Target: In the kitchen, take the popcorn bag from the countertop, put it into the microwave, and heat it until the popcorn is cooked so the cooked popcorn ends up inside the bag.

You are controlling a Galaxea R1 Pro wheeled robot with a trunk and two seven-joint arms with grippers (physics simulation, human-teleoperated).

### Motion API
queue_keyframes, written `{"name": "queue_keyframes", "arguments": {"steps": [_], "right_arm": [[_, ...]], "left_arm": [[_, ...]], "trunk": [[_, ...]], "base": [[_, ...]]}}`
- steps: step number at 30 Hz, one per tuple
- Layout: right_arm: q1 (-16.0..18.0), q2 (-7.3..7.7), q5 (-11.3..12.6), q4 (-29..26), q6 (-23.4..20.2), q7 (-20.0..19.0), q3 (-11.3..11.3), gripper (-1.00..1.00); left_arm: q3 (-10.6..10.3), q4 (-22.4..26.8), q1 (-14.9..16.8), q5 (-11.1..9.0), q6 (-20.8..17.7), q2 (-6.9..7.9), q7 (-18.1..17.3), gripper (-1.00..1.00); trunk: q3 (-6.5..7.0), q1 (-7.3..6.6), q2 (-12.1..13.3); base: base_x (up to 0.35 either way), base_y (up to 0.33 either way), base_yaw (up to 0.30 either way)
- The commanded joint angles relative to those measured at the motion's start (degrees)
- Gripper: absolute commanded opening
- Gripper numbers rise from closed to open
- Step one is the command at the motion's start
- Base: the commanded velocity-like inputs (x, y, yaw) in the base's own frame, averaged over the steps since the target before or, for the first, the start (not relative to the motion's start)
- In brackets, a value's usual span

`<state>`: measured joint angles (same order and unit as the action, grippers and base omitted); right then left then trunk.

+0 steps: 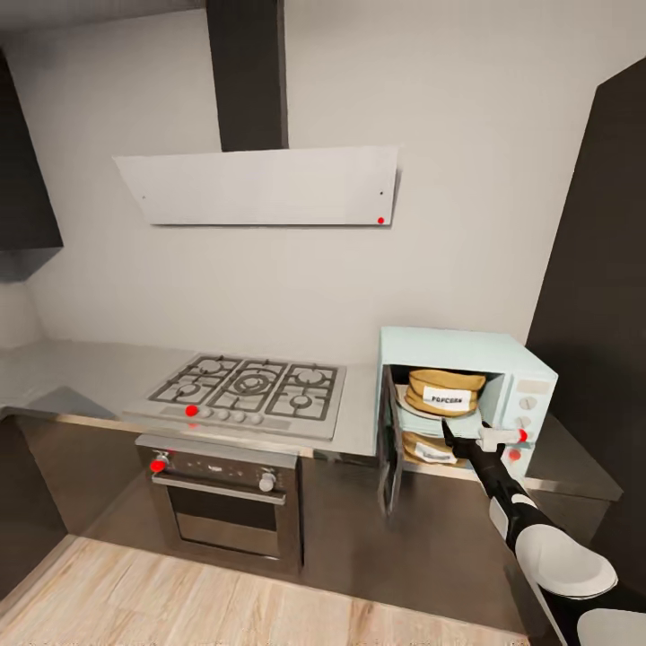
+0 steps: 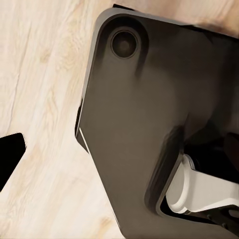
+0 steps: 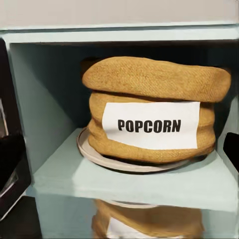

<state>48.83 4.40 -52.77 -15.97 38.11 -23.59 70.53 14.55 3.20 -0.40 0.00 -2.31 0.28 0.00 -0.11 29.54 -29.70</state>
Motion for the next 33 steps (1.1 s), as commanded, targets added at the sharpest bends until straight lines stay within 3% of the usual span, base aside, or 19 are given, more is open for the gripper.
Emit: {"name": "queue_keyframes", "arguments": {"steps": [1, 11, 13, 14, 16, 19, 24, 27, 30, 33], "right_arm": [[0.0, -0.01, -0.1, 0.0, 0.1, -0.5, 0.5, 1.0], [0.0, 0.25, -0.1, 0.0, 0.1, -0.6, 0.6, 1.0], [0.0, 0.95, -0.1, 0.0, 0.0, -0.6, 0.6, 1.0], [-1.3, 2.32, -0.1, 0.0, -0.2, -0.6, 0.6, 1.0], [-4.0, 3.12, -0.1, 0.0, -0.3, -0.6, 0.5, 1.0], [-8.3, 3.4, -0.1, 0.0, -0.5, -0.6, 0.5, 1.0], [-18.6, 3.57, -0.2, 0.2, -2.2, -0.6, 0.5, 1.0], [-28.1, 3.59, -0.2, 2.6, -7.2, 0.2, 0.5, 1.0], [-32.6, 3.59, -0.2, 5.2, -9.9, 1.8, 0.5, 1.0], [-37.0, 3.59, -0.2, 9.3, -11.6, 6.5, 0.4, 1.0]], "left_arm": [[0.2, 0.1, 0.0, 0.0, -0.2, -0.02, 0.0, 1.0], [0.3, 0.2, 0.0, 0.0, -0.2, -0.01, 0.0, 1.0], [0.3, 0.2, 0.0, 0.0, -0.2, -0.01, 0.0, 1.0], [0.3, 0.2, 0.0, 0.0, -0.2, -0.01, 0.0, 1.0], [0.3, 0.2, 0.0, 0.0, -0.2, -0.01, 0.0, 1.0], [0.3, 0.2, 0.0, 0.0, -0.3, -0.01, 0.0, 1.0], [0.4, 2.0, 0.0, 0.0, 0.4, 0.66, -0.1, 1.0], [0.3, 12.4, 0.0, 0.0, 1.1, 1.4, -0.3, 1.0], [0.3, 20.4, 0.0, 0.0, 0.7, 1.36, -0.2, 1.0], [0.2, 33.5, 0.0, 0.0, -1.8, 0.82, 0.0, 1.0]], "trunk": [[-0.01, -0.02, 0.0], [-0.01, -0.02, 0.0], [-0.01, -0.02, 0.0], [-0.01, -0.02, 0.0], [-0.01, -0.02, 0.0], [-0.01, -0.02, 0.0], [-0.01, -0.02, 0.0], [-0.01, -0.02, 0.0], [-0.01, -0.02, 0.0], [-0.01, -0.02, 0.0]], "base": [[-0.326, 0.133, 0.0], [-0.3, 0.135, 0.0], [-0.214, 0.116, 0.0], [-0.087, 0.027, 0.0], [-0.042, 0.013, 0.0], [-0.012, 0.004, 0.0], [-0.001, 0.0, 0.0], [0.0, 0.0, 0.0], [0.0, 0.0, 0.0], [0.0, 0.0, 0.0]]}}
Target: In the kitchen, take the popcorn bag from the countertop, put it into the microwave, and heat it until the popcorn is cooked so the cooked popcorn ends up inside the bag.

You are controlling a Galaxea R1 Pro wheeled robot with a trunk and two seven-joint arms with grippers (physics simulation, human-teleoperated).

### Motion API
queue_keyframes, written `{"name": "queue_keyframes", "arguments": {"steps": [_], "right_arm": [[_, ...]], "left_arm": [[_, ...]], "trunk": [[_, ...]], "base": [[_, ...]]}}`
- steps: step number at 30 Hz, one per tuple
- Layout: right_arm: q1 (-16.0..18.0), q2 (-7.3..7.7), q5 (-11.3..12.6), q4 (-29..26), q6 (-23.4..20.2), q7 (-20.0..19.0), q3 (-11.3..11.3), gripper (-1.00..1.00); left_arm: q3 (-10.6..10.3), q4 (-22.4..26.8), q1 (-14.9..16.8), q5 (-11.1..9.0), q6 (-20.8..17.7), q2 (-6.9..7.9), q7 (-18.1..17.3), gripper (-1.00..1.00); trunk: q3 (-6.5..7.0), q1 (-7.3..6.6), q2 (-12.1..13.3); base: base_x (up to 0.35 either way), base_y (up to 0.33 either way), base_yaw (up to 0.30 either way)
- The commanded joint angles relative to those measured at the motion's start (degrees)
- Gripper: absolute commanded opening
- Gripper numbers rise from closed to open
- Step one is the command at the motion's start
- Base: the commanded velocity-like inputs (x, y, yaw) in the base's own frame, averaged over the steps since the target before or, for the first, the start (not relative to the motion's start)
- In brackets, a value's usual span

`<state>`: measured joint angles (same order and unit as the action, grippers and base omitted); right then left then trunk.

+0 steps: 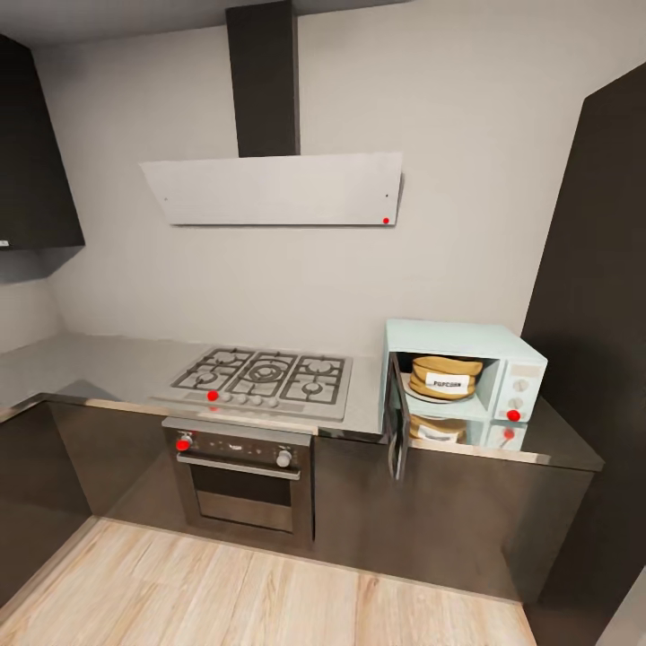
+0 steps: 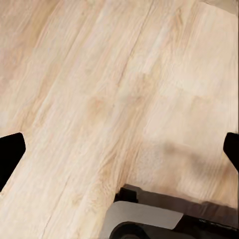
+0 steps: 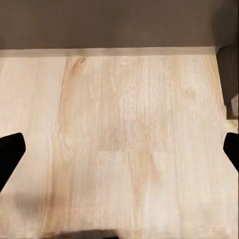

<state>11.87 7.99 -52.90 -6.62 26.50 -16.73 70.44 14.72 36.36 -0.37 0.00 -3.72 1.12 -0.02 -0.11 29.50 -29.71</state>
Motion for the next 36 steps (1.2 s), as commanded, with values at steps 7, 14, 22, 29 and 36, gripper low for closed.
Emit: {"name": "queue_keyframes", "arguments": {"steps": [7, 14, 22, 29, 36], "right_arm": [[-4.5, -0.05, -0.2, 9.2, -6.1, 12.8, 0.3, 1.0], [-8.0, -0.16, -0.3, 10.1, -7.6, 13.9, 0.1, 1.0], [-8.3, -0.17, -0.3, 10.1, -7.6, 13.9, 0.1, 1.0], [-8.3, -0.17, -0.3, 10.1, -7.5, 14.0, 0.1, 1.0], [-8.3, -0.17, -0.4, 10.1, -7.5, 14.0, 0.1, 1.0]], "left_arm": [[-0.1, 21.9, 4.5, 0.1, -12.8, -2.17, 0.0, 1.0], [-0.2, 19.6, 19.1, 0.2, -17.7, -3.22, -0.5, 1.0], [-2.5, 16.4, 19.8, 0.3, -11.2, -1.91, -0.6, 1.0], [-2.7, 20.0, 19.8, 0.3, -10.5, 0.18, -0.9, 1.0], [-4.0, 22.2, 19.8, 0.3, -10.3, 0.06, -1.0, 1.0]], "trunk": [[-0.01, 0.02, 0.0], [-0.06, 0.02, 0.0], [-0.06, 0.02, 0.0], [-0.06, 0.02, 0.0], [-0.06, 0.02, 0.0]], "base": [[0.0, 0.0, 0.0], [0.0, 0.0, -0.147], [0.0, 0.0, -0.231], [0.137, -0.086, -0.011], [0.276, -0.179, -0.075]]}}
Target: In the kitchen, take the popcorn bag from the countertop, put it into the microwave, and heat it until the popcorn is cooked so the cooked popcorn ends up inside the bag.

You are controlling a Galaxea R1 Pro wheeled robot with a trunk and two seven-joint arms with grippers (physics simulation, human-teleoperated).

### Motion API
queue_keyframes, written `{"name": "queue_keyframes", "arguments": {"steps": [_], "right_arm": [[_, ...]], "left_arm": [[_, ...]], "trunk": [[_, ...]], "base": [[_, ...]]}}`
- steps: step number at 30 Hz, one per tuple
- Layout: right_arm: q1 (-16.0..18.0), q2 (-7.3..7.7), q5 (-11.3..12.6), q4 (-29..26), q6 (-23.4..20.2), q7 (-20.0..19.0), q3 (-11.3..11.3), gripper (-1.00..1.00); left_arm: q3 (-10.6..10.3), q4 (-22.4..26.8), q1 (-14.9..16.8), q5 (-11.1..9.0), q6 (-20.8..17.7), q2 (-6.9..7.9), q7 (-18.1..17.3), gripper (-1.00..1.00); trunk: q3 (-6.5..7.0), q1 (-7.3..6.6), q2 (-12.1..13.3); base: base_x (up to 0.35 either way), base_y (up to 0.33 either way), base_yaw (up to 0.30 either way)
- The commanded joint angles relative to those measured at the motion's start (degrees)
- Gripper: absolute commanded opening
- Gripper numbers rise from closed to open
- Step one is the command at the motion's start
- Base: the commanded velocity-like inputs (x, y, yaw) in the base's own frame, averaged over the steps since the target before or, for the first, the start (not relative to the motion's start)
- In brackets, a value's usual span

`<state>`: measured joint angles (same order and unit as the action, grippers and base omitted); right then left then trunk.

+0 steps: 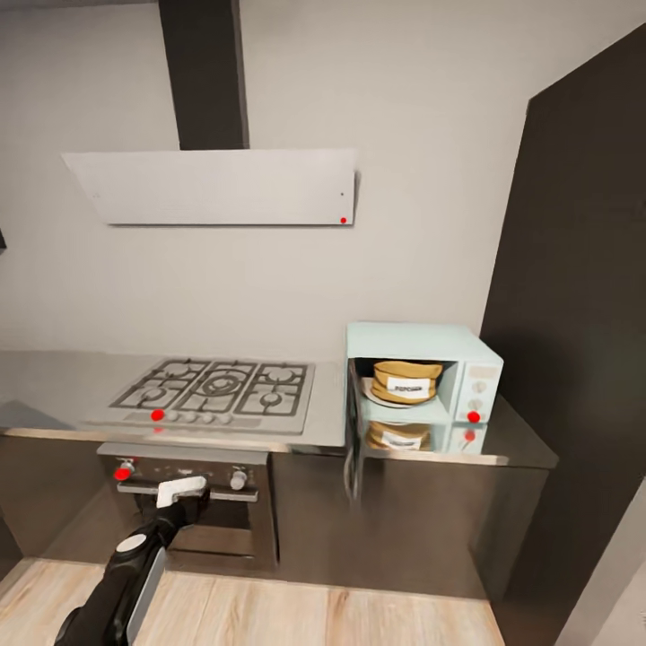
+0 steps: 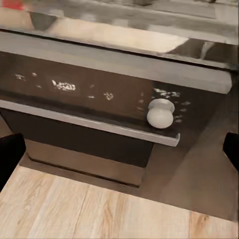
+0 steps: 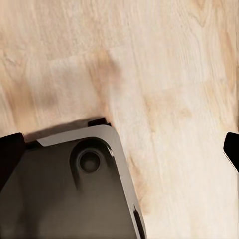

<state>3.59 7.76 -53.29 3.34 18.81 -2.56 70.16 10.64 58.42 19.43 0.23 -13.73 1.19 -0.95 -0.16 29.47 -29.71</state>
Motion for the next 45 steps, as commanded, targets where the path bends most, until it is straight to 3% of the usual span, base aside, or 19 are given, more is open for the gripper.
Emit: {"name": "queue_keyframes", "arguments": {"steps": [1, 4, 6, 9, 14, 27, 36, 39, 41, 45], "right_arm": [[0.0, 0.03, 0.0, 0.2, 0.2, -0.2, 0.3, 1.0], [0.0, -0.01, 0.0, 0.2, 0.2, -0.2, 0.3, 1.0], [0.0, -0.05, 0.0, 0.2, 0.2, -0.2, 0.3, 1.0], [0.0, -0.09, 0.0, 0.2, 0.2, -0.2, 0.3, 1.0], [0.0, -0.11, 0.0, 0.2, 0.2, -0.2, 0.3, 1.0], [0.0, -0.11, 0.0, 0.2, 0.2, -0.2, 0.3, 1.0], [0.0, -0.15, 0.0, 0.2, 0.2, -0.2, 0.3, 1.0], [0.0, -0.15, 0.0, 0.2, 0.2, -0.2, 0.3, 1.0], [0.0, -0.18, 0.0, 0.2, 0.2, -0.2, 0.3, 1.0], [0.0, -0.19, 0.0, 0.2, 0.2, -0.2, 0.3, 1.0]], "left_arm": [[-1.0, 0.2, 0.0, 0.0, -0.3, 0.01, -0.1, 1.0], [-4.7, 0.4, 0.0, 0.0, -0.4, 0.22, 0.0, 1.0], [-5.1, 0.5, 0.0, 0.0, -0.4, 0.26, -0.1, 1.0], [-5.4, 0.5, 0.0, 0.0, -0.4, 0.36, -0.7, 1.0], [-5.1, 0.4, 0.0, 0.0, -0.5, 0.55, -5.2, 1.0], [-5.0, 0.6, 0.0, -0.1, -0.6, 1.23, -9.5, 1.0], [-5.0, 12.6, 0.0, -0.1, -1.0, 1.47, -9.9, 1.0], [-4.9, 12.9, 0.0, -0.1, -1.0, 1.6, -14.7, 1.0], [-4.9, 13.3, 0.1, -0.1, -1.6, 1.61, -20.7, 1.0], [-5.0, 13.7, 0.1, -0.1, -3.8, 1.72, -25.2, 1.0]], "trunk": [[-0.02, 0.05, 0.0], [-0.02, 0.05, 0.0], [-0.02, 0.05, 0.0], [-0.02, 0.05, 0.0], [-0.02, 0.05, 0.0], [-0.02, 0.05, 0.0], [-0.02, 0.05, 0.0], [-0.02, 0.05, 0.0], [-0.02, 0.05, 0.0], [-0.02, 0.05, 0.0]], "base": [[0.282, -0.185, -0.244], [0.282, -0.185, -0.265], [0.269, -0.161, -0.275], [0.133, -0.066, -0.267], [0.024, -0.012, -0.192], [0.001, 0.0, -0.215], [0.0, 0.0, -0.027], [0.0, 0.0, -0.23], [0.0, 0.0, -0.226], [0.0, 0.0, -0.203]]}}
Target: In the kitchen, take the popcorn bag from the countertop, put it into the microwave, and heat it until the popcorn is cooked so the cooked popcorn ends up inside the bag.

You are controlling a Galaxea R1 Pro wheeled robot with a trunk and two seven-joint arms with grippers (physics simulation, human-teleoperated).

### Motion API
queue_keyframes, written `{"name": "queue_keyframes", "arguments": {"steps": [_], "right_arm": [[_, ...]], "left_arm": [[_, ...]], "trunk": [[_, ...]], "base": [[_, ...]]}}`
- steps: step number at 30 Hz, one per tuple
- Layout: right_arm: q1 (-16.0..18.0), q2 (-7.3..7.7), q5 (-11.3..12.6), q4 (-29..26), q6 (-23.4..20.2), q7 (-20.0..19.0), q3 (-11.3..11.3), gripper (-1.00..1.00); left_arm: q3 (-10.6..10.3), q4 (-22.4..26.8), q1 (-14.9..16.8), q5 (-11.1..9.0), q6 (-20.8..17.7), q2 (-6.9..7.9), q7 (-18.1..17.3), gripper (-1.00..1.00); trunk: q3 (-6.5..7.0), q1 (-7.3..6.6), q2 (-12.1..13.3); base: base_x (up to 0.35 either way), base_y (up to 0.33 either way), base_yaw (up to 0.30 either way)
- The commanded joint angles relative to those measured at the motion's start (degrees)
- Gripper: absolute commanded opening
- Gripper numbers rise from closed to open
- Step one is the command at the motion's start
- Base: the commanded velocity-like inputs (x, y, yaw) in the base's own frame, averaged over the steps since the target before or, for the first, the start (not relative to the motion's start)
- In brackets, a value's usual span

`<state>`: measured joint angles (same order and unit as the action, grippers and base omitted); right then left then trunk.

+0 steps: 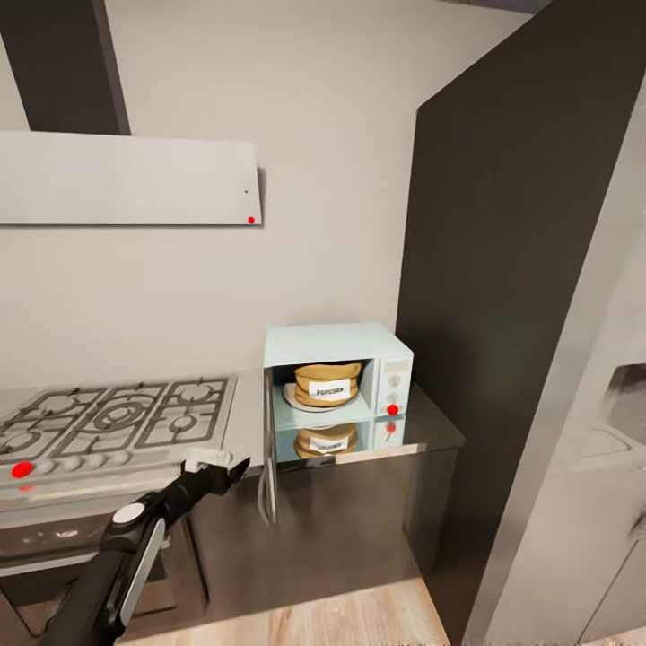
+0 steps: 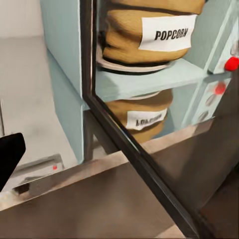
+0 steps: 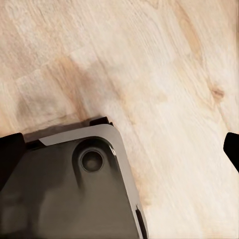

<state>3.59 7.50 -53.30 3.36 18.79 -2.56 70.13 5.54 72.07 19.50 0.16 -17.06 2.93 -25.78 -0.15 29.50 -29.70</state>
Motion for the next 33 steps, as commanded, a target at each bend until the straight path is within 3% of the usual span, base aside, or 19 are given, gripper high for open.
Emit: {"name": "queue_keyframes", "arguments": {"steps": [1, 14, 33], "right_arm": [[0.0, 0.07, 0.0, 0.2, 0.2, -0.2, 0.4, 1.0], [0.0, 0.06, 0.0, 0.2, 0.2, -0.2, 0.4, 1.0], [0.0, 0.09, 0.0, 0.2, 0.2, -0.2, 0.4, 1.0]], "left_arm": [[0.0, 0.2, 0.0, 0.0, -0.6, -0.15, -1.1, 1.0], [-0.1, 0.2, 0.0, 0.0, -0.5, -0.6, -1.6, 1.0], [0.0, 0.0, 0.0, 0.0, -0.4, -0.73, -1.5, 1.0]], "trunk": [[-0.02, 0.02, 0.0], [-0.02, 0.02, 0.0], [-0.02, 0.02, 0.0]], "base": [[0.0, 0.0, -0.189], [0.031, -0.01, -0.172], [0.007, -0.004, -0.271]]}}
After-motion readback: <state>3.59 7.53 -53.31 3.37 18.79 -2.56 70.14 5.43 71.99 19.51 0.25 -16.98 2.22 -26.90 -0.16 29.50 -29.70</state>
